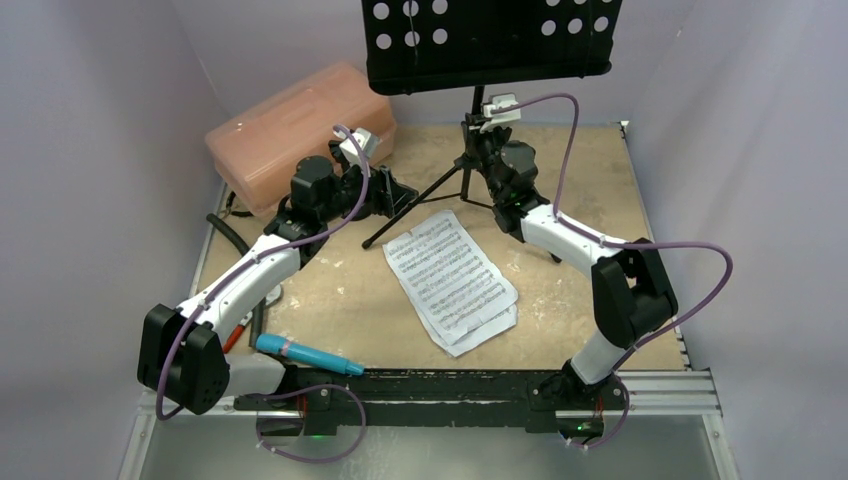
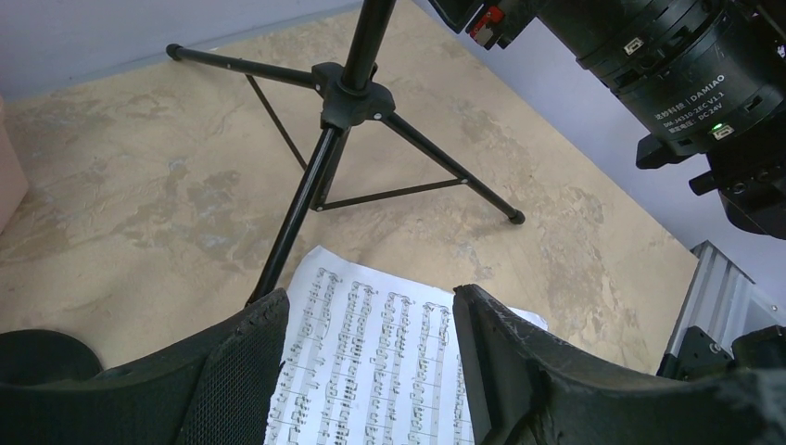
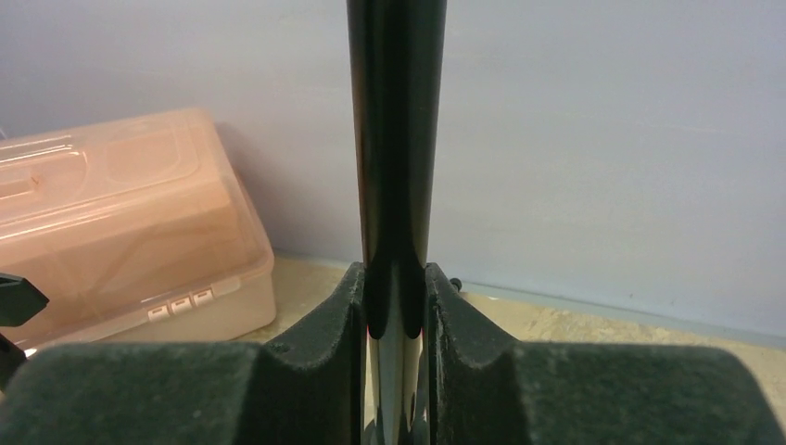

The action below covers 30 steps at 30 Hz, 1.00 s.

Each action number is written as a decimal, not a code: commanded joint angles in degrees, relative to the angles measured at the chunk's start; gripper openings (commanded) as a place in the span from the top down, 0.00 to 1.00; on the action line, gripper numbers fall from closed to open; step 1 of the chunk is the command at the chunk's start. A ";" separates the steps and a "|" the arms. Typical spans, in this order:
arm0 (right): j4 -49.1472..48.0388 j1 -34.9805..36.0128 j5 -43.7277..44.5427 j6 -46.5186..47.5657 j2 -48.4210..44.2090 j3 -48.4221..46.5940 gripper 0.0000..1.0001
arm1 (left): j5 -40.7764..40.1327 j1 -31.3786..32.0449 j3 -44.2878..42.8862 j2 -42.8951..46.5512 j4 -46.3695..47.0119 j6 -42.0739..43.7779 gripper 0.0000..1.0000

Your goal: Set up the instrument practice props

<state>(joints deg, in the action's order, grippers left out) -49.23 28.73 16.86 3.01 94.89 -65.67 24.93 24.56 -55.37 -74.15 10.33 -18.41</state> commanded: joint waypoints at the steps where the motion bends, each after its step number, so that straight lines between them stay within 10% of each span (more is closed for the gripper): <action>1: -4.54 -0.08 0.98 -0.48 -2.92 -0.58 1.00 | 0.41 0.36 0.95 -0.29 0.70 -0.07 0.36; 30: -1.38 4.33 5.56 -1.19 -14.02 5.82 1.00 | -0.20 0.35 3.00 0.65 1.23 -2.85 0.37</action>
<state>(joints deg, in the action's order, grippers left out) -42.76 31.38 19.40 2.59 85.03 -59.16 24.88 24.56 -52.60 -74.52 9.65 -20.18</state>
